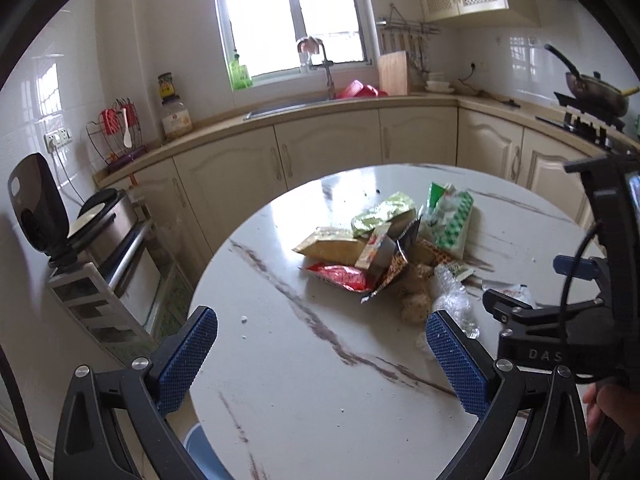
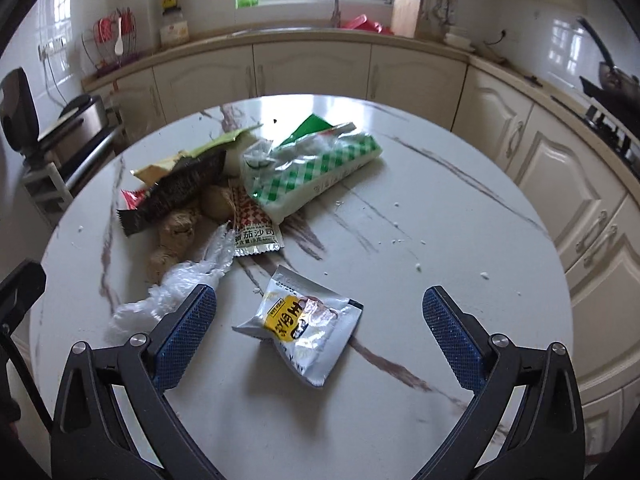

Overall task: Collect trash
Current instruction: 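Grasp the white snack packet with the right gripper while the left grasps clear plastic wrap, then carry both items to the blue bin and open both grippers over it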

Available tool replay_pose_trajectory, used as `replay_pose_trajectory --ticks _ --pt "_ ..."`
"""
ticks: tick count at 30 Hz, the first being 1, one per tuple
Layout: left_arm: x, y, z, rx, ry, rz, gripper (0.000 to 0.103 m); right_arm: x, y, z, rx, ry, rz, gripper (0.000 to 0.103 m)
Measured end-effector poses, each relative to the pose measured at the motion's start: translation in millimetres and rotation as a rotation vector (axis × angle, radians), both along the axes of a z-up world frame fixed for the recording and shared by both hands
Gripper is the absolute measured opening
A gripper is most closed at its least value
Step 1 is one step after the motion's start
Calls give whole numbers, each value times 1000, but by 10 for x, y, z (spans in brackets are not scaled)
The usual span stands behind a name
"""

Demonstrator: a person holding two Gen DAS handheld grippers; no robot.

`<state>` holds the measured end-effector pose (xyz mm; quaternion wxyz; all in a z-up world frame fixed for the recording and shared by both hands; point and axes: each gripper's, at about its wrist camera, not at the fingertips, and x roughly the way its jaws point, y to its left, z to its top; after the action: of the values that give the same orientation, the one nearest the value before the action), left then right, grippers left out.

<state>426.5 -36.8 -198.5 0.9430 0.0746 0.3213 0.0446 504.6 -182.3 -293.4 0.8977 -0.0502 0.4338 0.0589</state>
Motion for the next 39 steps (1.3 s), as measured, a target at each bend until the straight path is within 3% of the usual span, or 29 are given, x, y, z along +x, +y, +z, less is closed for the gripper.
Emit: replay_pose_trajectory --ticks 1,2,4,10,13,20,24,29,30,39 --pt "50 -21 -18 6 4 -3 102 8 -7 -4 4 6 3 95" --pt "79 -36 -39 10 8 -5 102 28 -34 -5 5 9 5 81" --pt "204 -99 -87 11 26 -28 102 46 -55 -41 -12 38 3 71" --pt "519 -242 -212 -1 70 -56 102 24 -151 -65 -1 75 66 63" --pt "646 -326 -278 6 85 -65 102 23 -253 -25 11 86 81 42" --pt "1031 -556 -408 2 146 -91 99 -21 -567 14 128 99 84 30" --pt "1230 -612 -504 -17 211 -77 55 -95 -642 30 157 95 95 25" --pt "1227 -556 -447 -67 214 -120 28 -166 -688 57 203 86 98 21" --pt "1196 -513 -461 -90 222 -131 14 -178 -702 66 216 85 100 21" --pt "867 -21 -311 -271 201 -208 11 -411 -683 145 288 60 105 20"
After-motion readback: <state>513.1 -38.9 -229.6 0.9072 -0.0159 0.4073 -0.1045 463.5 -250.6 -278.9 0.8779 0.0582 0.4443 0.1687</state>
